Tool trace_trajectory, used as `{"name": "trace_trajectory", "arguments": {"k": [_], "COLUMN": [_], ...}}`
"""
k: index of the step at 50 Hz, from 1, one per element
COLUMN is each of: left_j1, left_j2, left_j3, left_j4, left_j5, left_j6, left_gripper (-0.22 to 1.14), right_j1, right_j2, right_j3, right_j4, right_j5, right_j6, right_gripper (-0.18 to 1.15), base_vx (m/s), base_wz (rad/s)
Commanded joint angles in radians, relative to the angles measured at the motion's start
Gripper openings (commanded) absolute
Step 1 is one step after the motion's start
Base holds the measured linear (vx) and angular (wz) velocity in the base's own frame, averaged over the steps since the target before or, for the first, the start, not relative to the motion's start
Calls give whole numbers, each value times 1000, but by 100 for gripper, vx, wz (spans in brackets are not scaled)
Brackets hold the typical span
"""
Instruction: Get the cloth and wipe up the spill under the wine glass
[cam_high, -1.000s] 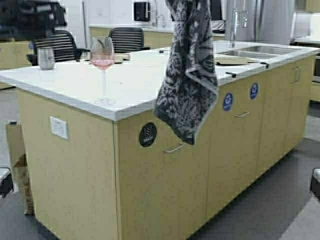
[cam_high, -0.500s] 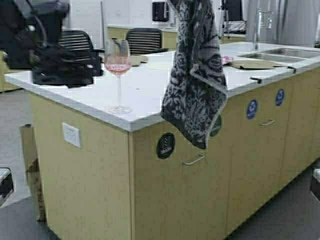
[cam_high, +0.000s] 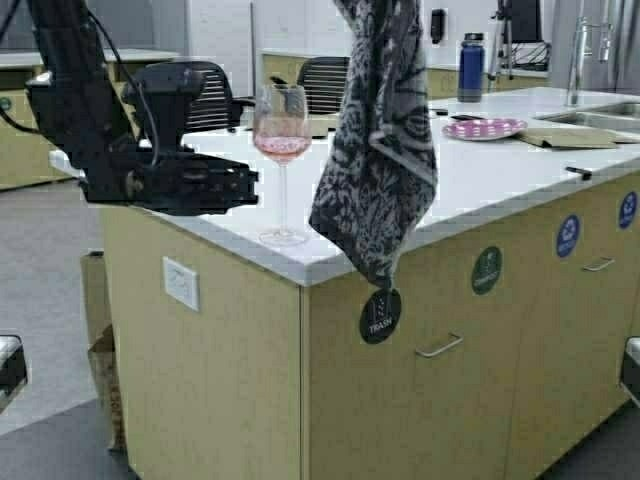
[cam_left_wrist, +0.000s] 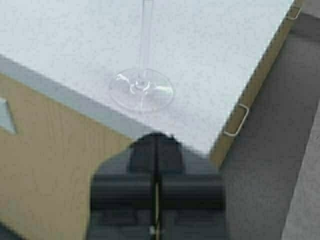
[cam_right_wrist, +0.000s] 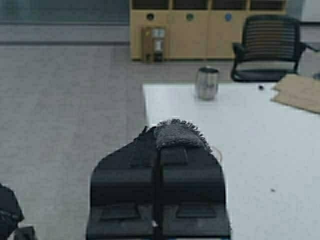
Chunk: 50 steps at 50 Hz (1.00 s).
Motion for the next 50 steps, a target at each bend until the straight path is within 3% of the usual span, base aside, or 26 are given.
{"name": "trace_trajectory", "arguments": {"k": [1, 9, 14, 36, 50], "left_j1": [-6, -6, -6, -6, -6], "left_j2": [49, 115, 149, 259, 310], "left_j3": [-43, -86, -117, -236, -287], "left_j4": [43, 91, 101, 103, 60], "left_j5": [-80, -132, -153, -224, -229], "left_j6": [2, 2, 3, -3, 5], "left_gripper": [4, 5, 13, 85, 89], "right_j1": [3, 3, 2, 2, 2], "right_j2": [11, 38, 54, 71, 71], "right_j3": [-18, -18, -21, -23, -20], "right_j4": [0, 0, 2, 2, 2], "right_j5": [-15, -15, -15, -15, -15], "right_j6": [2, 0, -2, -2, -3], "right_gripper": [6, 6, 6, 6, 6], "base_vx": [14, 12, 11, 9, 7], "base_wz": [8, 4, 2, -3, -5]}}
